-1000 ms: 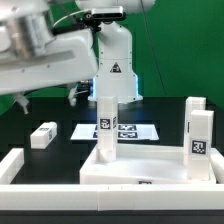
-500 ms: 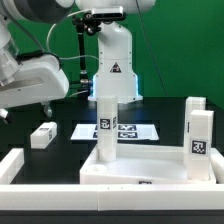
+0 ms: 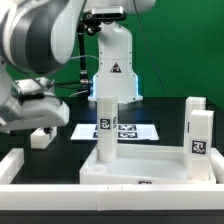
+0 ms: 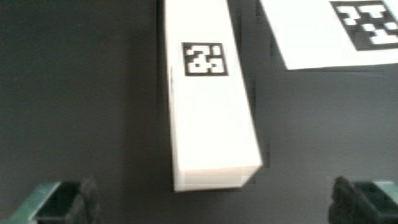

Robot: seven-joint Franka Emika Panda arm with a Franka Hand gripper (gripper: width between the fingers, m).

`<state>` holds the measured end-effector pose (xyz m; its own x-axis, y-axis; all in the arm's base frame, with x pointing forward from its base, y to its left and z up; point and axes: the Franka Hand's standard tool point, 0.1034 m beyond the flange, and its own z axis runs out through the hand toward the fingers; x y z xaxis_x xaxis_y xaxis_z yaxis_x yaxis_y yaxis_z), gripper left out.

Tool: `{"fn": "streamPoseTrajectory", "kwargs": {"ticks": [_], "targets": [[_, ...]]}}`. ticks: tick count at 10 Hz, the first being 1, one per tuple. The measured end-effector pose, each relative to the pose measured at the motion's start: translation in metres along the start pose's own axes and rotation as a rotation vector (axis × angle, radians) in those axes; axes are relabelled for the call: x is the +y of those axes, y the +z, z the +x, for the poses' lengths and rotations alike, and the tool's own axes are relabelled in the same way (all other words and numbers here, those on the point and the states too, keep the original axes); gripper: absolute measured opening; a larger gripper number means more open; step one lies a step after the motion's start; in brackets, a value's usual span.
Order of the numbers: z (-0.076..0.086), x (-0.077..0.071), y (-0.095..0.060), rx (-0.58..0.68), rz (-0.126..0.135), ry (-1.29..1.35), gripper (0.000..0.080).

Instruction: Assemble desk

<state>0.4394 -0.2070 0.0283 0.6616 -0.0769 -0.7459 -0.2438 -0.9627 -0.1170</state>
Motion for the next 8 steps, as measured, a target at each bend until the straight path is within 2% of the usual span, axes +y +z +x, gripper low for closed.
{"fn": "streamPoseTrajectory", "kwargs": {"ticks": [4, 7, 8], "targets": [[0.001, 0.001, -0.001, 0.01, -0.003, -0.002, 0.0649], [-0.006, -0.005, 0.028, -0.065, 0.032, 0.06, 0.0649], [-0.004, -0.003, 0.027, -0.057, 0.026, 0.059, 0.0649]]}}
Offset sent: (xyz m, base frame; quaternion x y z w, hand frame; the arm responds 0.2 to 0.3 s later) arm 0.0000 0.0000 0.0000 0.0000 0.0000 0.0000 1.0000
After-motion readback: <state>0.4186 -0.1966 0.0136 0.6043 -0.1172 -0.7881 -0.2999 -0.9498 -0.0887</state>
